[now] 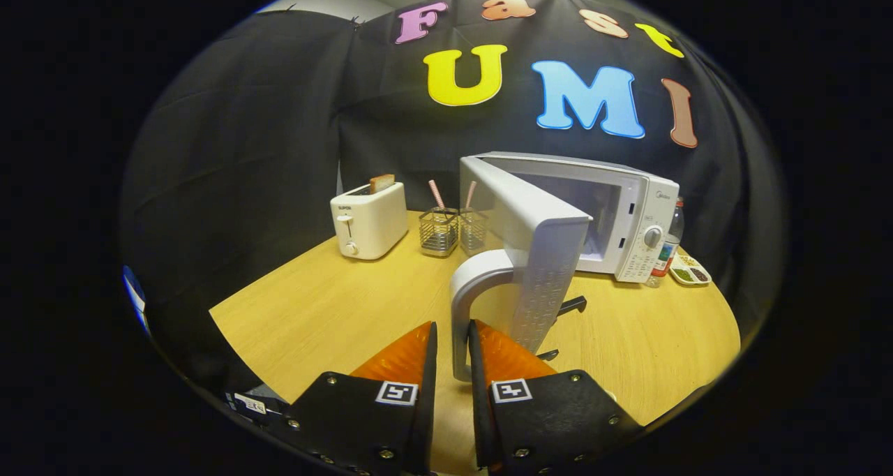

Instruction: Open the microwave, put the food inside, and close the microwave door.

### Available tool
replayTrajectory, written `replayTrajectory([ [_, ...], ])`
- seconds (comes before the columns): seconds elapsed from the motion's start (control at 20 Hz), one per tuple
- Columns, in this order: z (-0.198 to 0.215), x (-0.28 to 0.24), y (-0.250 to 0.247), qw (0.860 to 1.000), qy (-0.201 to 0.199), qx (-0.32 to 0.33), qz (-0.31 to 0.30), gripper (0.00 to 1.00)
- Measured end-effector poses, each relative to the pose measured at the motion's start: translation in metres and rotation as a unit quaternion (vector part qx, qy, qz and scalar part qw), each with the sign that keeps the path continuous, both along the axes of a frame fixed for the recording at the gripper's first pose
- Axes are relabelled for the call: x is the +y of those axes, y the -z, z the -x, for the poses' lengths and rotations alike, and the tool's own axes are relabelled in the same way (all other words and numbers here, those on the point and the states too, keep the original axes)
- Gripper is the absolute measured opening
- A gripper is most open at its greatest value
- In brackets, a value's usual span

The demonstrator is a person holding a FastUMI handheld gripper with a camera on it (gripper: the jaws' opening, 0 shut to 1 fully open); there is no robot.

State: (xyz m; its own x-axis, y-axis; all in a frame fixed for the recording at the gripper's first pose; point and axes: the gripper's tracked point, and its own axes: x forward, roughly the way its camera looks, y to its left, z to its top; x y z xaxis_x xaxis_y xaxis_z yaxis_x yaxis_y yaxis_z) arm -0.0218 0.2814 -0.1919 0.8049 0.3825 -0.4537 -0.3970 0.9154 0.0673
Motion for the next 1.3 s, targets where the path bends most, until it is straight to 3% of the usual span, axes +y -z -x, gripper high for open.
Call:
replayTrajectory([
  [0.3,0.015,0.036,-0.003,0.999,-0.035,0.004,-0.001,0.24],
  [0.6,0.035,0.067,-0.026,0.995,-0.093,0.002,-0.048,0.24],
  [0.9,0.052,0.042,-0.088,0.987,-0.130,-0.056,-0.081,0.29],
  [0.95,0.053,0.033,-0.092,0.986,-0.129,-0.064,-0.079,0.54],
  [1.0,0.051,0.020,-0.096,0.987,-0.125,-0.072,-0.075,0.65],
  [1.05,0.050,0.008,-0.097,0.987,-0.118,-0.079,-0.070,0.82],
  [1.15,0.046,-0.020,-0.093,0.990,-0.096,-0.085,-0.060,0.96],
  [1.3,0.041,-0.057,-0.072,0.994,-0.067,-0.069,-0.043,0.97],
])
